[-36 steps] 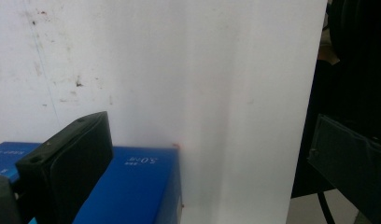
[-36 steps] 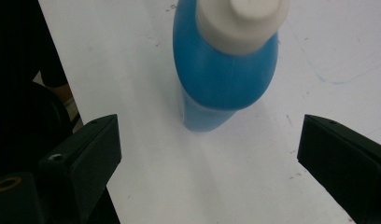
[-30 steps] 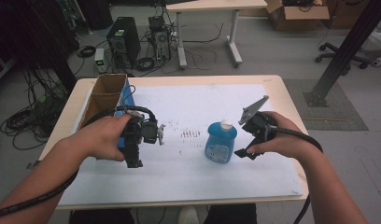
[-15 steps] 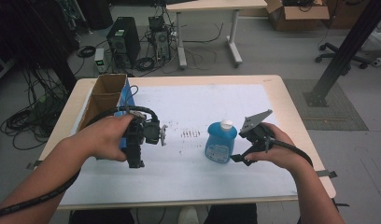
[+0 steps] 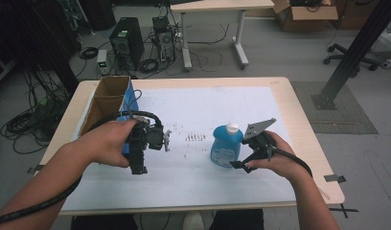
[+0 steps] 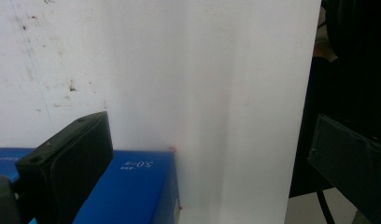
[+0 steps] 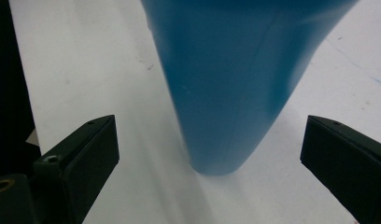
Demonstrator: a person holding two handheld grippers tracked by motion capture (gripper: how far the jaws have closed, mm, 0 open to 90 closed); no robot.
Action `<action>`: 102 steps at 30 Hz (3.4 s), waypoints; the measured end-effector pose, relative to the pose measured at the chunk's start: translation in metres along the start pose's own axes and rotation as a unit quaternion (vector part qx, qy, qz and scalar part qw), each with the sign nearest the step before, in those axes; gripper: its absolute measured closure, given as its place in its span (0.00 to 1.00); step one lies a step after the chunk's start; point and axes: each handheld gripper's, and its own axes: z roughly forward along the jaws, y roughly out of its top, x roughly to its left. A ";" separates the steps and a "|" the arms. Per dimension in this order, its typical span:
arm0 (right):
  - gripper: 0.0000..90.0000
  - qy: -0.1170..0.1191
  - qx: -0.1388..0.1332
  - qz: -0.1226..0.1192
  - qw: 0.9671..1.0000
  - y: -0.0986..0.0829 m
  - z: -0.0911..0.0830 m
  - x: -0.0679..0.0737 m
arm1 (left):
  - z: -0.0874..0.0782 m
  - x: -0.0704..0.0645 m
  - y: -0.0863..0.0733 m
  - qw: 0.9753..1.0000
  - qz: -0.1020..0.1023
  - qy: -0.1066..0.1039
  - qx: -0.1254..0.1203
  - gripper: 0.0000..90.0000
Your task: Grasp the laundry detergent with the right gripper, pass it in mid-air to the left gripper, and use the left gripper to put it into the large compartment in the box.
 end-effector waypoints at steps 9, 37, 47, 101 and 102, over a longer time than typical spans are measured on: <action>0.04 -0.004 -0.039 0.022 0.999 -0.010 0.008 -0.003 | -0.001 -0.005 0.000 1.000 0.002 0.001 0.002 0.00; 0.02 -0.020 -0.108 0.030 0.994 -0.014 0.029 -0.002 | -0.003 -0.013 -0.002 1.000 0.007 0.000 0.001 0.00; 0.02 -0.025 -0.118 0.037 0.992 -0.015 0.033 -0.002 | -0.003 -0.015 -0.005 1.000 0.006 0.002 -0.002 0.00; 0.23 -0.034 -0.156 0.034 0.987 -0.026 0.038 0.004 | -0.002 -0.018 -0.003 1.000 0.005 0.004 0.004 0.00; 0.24 -0.034 -0.156 0.034 0.987 -0.026 0.038 0.004 | -0.003 -0.018 -0.003 1.000 0.006 0.004 0.004 0.00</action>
